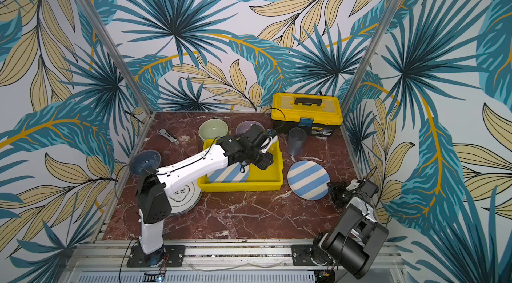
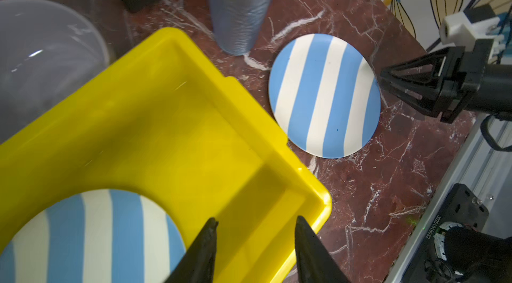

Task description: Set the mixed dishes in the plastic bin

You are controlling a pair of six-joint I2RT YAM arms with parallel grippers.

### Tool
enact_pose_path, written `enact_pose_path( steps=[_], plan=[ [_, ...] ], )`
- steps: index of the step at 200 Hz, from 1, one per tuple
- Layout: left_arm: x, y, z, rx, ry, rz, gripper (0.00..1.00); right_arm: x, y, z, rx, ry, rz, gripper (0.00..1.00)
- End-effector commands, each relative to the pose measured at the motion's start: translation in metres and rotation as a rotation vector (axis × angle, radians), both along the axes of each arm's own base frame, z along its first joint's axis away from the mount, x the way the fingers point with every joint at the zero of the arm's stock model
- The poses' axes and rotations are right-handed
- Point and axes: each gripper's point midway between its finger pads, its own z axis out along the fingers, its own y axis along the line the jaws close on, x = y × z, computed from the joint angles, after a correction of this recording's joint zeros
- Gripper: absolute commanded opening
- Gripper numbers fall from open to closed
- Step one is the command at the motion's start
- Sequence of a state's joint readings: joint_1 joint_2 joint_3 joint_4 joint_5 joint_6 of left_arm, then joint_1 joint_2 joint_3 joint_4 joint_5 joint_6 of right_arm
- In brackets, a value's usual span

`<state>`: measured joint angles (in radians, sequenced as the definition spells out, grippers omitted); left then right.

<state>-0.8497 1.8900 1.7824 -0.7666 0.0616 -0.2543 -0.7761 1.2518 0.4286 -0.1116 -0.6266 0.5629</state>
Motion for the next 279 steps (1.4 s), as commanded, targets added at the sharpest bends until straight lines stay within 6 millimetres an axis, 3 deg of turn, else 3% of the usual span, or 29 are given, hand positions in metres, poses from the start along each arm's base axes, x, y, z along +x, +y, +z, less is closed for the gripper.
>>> enact_pose_path(
  steps=[1, 21, 43, 82, 134, 211, 279],
  plan=[
    [0.011, 0.041, 0.025, -0.049, -0.014, 0.060, 0.51, -0.010, -0.004, 0.000, -0.058, 0.055, -0.008, 0.40],
    [0.026, 0.082, 0.032, -0.056, -0.022, 0.132, 0.56, -0.016, -0.005, -0.004, -0.078, 0.073, -0.028, 0.46],
    [0.040, 0.118, 0.031, -0.064, -0.007, 0.203, 0.57, -0.013, -0.006, -0.014, -0.058, 0.062, -0.046, 0.46],
    [0.048, 0.150, 0.023, -0.085, 0.037, 0.269, 0.57, 0.007, -0.006, -0.017, 0.004, -0.029, -0.012, 0.40],
    [0.051, 0.161, 0.026, -0.092, 0.033, 0.291, 0.57, 0.011, -0.006, -0.017, 0.005, -0.028, 0.017, 0.33],
    [0.052, 0.170, 0.024, -0.095, 0.041, 0.302, 0.57, 0.007, 0.023, -0.027, 0.002, 0.008, 0.086, 0.33],
    [0.054, 0.166, 0.022, -0.107, 0.056, 0.297, 0.57, 0.023, 0.039, -0.033, 0.065, -0.036, 0.162, 0.34]
  ],
)
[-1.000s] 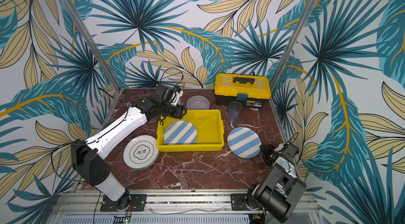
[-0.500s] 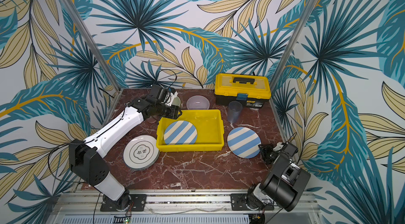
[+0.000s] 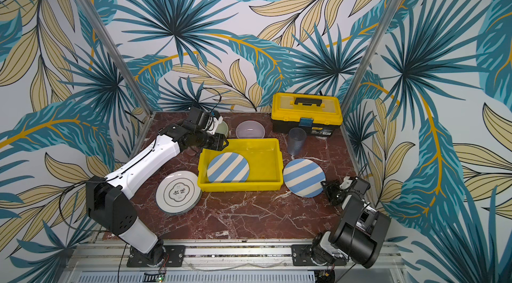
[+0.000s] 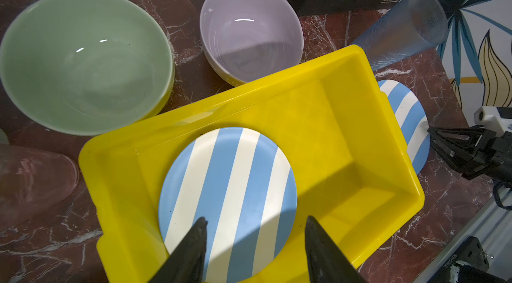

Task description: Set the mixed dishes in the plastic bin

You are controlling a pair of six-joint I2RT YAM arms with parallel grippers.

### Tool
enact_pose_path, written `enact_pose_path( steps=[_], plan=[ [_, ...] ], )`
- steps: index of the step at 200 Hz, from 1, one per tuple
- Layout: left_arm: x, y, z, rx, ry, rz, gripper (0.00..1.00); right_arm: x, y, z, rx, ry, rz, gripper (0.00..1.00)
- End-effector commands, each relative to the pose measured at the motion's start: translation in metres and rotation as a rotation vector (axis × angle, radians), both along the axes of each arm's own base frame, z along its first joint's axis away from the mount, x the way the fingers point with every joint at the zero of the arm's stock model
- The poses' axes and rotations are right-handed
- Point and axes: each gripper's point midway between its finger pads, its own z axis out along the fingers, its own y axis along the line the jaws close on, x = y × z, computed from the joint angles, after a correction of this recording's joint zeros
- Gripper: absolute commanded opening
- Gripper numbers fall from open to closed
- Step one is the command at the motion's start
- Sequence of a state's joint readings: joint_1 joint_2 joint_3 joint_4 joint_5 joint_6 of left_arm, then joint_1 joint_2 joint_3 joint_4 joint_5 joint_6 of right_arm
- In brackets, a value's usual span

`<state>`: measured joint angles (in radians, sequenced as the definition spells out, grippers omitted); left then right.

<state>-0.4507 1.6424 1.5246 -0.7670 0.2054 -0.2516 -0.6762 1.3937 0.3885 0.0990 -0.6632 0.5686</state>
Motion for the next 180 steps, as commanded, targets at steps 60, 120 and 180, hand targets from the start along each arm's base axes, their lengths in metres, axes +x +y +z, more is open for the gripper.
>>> enact_pose_path(
  steps=[60, 120, 180],
  plan=[
    [0.003, 0.010, 0.000, 0.020, -0.010, 0.049, 0.57, 0.016, 0.030, -0.033, 0.188, -0.021, 0.081, 0.33],
    [-0.013, 0.064, -0.048, 0.206, 0.098, 0.235, 0.56, 0.019, 0.031, -0.027, 0.130, 0.030, 0.141, 0.36],
    [-0.029, 0.080, -0.054, 0.214, 0.136, 0.272, 0.56, 0.024, 0.028, -0.025, 0.070, 0.095, 0.202, 0.37]
  ],
)
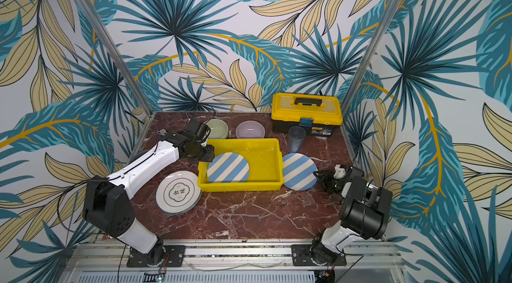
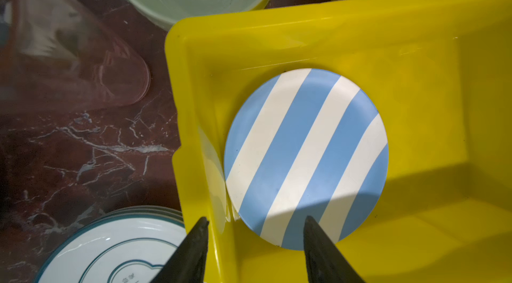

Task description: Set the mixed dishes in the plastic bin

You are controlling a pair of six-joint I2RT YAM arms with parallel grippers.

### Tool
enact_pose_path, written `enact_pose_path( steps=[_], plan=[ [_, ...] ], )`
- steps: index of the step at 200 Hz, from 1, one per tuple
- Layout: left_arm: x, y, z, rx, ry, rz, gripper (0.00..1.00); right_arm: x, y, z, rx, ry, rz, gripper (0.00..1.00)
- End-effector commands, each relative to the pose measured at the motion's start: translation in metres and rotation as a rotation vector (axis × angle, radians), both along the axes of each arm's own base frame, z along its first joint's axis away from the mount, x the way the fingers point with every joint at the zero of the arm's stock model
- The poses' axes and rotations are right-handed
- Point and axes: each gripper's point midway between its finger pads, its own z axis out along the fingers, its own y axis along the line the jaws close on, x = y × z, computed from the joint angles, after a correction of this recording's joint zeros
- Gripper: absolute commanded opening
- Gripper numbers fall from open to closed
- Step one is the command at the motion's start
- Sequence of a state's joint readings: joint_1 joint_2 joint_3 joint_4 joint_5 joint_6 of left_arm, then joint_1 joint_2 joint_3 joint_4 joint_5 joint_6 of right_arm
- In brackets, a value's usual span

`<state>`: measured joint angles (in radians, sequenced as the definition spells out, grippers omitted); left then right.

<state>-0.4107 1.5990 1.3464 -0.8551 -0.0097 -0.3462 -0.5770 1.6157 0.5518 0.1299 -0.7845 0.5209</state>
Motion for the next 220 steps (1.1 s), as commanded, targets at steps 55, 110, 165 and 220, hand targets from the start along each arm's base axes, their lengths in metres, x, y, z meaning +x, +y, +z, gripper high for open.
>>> enact_pose_path(
  steps=[55, 110, 165, 220],
  plan=[
    [-0.007, 0.033, -0.004, 0.101, 0.009, 0.079, 0.55, -0.012, 0.012, -0.025, 0.021, 0.122, 0.059, 0.37],
    [-0.009, 0.038, -0.026, 0.127, 0.068, 0.078, 0.53, -0.005, 0.027, -0.014, 0.032, 0.053, 0.122, 0.35],
    [-0.009, 0.036, -0.039, 0.132, 0.099, 0.066, 0.51, 0.001, 0.032, -0.001, 0.040, -0.028, 0.123, 0.30],
    [-0.011, 0.034, -0.043, 0.120, 0.101, 0.067, 0.51, 0.009, 0.024, 0.018, -0.006, -0.115, 0.072, 0.31]
  ],
)
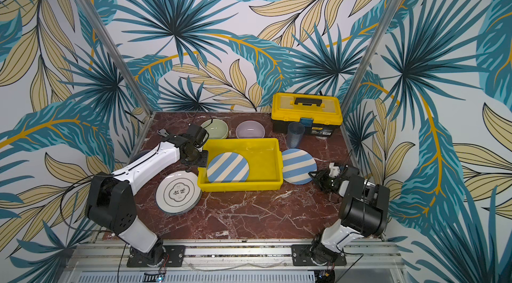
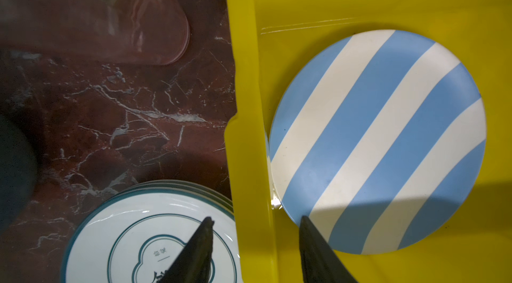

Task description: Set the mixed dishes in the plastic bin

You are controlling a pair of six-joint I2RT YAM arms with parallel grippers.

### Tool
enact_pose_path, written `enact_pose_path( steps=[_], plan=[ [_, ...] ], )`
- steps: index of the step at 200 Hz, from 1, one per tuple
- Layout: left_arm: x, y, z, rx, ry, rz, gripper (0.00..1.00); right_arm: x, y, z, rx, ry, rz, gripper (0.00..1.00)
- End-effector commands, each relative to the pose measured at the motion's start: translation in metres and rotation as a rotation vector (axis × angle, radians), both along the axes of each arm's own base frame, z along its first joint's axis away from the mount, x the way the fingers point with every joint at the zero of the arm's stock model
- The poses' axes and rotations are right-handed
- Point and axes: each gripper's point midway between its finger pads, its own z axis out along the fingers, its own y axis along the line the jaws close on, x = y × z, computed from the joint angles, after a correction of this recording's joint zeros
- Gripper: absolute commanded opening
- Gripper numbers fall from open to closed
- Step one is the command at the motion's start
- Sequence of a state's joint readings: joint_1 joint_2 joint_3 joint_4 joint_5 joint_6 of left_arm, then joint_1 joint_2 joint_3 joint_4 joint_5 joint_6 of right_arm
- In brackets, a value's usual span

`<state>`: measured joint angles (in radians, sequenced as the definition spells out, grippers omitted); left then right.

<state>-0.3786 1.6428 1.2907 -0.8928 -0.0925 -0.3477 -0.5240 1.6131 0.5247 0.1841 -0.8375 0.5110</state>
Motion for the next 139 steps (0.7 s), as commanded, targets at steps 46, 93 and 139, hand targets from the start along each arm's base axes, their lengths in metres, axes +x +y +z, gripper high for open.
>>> enact_pose_path(
  steps=[46, 93, 139],
  plan=[
    [-0.001, 0.002, -0.002, -0.006, -0.005, 0.002, 0.50, 0.021, -0.010, 0.022, -0.002, -0.153, -0.092, 0.33],
    [-0.002, 0.002, -0.003, -0.006, -0.004, 0.006, 0.50, 0.041, -0.005, 0.043, 0.034, -0.300, -0.100, 0.33],
    [-0.002, 0.003, -0.001, -0.008, -0.010, 0.011, 0.50, 0.046, 0.006, 0.033, 0.014, -0.256, -0.064, 0.27]
  ],
)
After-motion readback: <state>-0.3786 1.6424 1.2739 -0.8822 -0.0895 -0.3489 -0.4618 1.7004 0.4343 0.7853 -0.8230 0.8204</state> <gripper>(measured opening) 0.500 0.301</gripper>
